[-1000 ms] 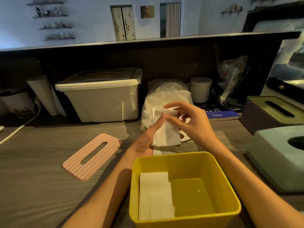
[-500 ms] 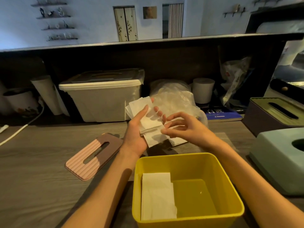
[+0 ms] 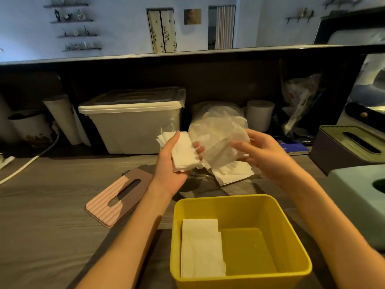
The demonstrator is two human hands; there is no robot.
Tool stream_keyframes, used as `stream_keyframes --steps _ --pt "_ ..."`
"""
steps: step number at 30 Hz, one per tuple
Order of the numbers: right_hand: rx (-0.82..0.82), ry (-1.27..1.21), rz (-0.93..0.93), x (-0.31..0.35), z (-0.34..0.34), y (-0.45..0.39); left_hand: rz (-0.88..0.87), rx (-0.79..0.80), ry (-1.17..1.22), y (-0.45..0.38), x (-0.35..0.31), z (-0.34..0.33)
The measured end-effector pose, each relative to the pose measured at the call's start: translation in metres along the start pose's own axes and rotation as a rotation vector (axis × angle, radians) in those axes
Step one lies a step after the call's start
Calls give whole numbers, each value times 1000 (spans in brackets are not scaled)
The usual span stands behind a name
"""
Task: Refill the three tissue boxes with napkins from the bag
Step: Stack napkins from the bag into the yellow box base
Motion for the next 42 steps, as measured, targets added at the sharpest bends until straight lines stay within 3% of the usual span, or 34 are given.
stream_keyframes --steps 7,15,22,26,30,36,42 --pt "146 -19 87 13 -11 6 194 83 -311 8 19 -11" --pt "-64 129 -21 -20 -24 3 351 131 -231 -1 52 -10" --pt "-130 -101 -220 -25 -18 6 314 58 -175 -6 53 -9" --pt "-125 -12 -253 -30 -23 8 313 83 -240 -4 54 -12" --pt "-137 281 -79 -26 -17 5 321 146 -279 0 54 -16" --pt "128 385 -107 -27 -11 3 411 214 -427 4 50 -13" --pt "120 275 -64 -38 0 24 359 217 -517 5 39 0"
Point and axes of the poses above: each hand's wrist, its own y-axis away from the middle knuckle, its own z-axis out of the back of the hand, x = y × z, the point moved 5 cm from there along -y, towards the middle knuckle, and after that the axes turned 11 degrees about z, right-handed, at the moved point
